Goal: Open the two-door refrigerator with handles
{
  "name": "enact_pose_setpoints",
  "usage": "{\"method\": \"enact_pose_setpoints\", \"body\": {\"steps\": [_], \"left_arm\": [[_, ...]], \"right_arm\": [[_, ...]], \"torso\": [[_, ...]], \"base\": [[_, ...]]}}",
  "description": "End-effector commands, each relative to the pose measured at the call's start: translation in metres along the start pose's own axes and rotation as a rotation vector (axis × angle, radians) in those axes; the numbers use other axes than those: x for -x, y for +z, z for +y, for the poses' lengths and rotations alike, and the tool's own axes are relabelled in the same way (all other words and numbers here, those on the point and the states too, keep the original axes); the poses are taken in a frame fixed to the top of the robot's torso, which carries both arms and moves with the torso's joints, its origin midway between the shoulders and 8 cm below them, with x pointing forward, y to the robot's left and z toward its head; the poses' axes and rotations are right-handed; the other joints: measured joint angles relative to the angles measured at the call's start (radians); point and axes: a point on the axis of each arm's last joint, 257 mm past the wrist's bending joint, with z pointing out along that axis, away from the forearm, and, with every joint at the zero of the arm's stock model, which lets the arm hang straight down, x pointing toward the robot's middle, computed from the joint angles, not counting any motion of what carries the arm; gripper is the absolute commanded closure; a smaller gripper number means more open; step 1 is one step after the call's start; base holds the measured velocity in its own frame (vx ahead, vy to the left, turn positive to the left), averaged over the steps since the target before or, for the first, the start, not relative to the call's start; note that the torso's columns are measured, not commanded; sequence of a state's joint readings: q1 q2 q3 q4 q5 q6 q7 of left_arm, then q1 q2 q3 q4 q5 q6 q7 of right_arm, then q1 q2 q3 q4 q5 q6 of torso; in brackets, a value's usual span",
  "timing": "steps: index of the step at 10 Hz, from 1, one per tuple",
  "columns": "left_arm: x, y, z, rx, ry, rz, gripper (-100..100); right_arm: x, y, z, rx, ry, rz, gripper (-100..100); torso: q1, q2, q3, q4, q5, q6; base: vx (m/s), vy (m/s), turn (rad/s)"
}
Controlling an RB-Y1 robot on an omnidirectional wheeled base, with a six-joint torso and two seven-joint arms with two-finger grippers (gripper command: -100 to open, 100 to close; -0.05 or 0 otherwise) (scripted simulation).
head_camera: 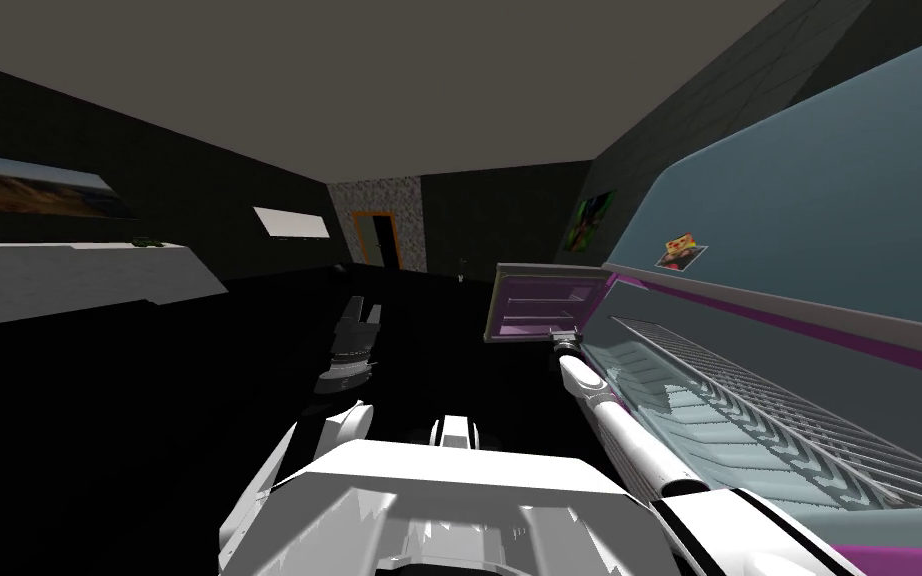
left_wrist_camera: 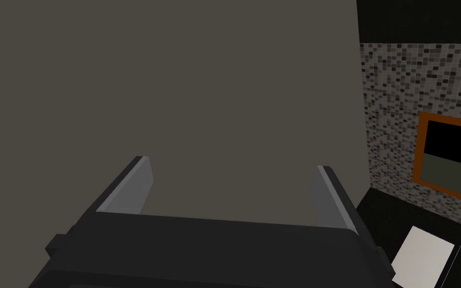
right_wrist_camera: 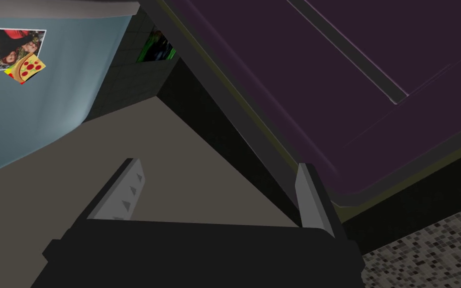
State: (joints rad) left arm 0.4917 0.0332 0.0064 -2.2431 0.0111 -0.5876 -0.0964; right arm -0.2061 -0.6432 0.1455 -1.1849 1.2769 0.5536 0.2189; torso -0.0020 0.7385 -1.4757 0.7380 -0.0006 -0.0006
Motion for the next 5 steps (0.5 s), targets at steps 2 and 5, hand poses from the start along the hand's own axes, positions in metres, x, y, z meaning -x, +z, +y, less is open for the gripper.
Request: {"method": "enact_pose_setpoints", "body": {"steps": [2, 5], "left_arm": [[0.0, 0.0, 0.0, 0.0, 0.0, 0.0, 0], [0.0, 0.0, 0.0, 0.0, 0.0, 0.0, 0]], "right_arm": [[0.0001, 0.0, 0.0001, 0.0, 0.0, 0.0, 0], [0.0, 0.0, 0.0001, 0.0, 0.0, 0.0, 0]], "torso": [[0.0, 0.0, 0.0, 0.0, 0.0, 0.001], [0.002, -0.001, 0.0, 0.0, 0.001, 0.001]], "base": [[0.0, 0.0, 0.0], [0.0, 0.0, 0.0]]}}
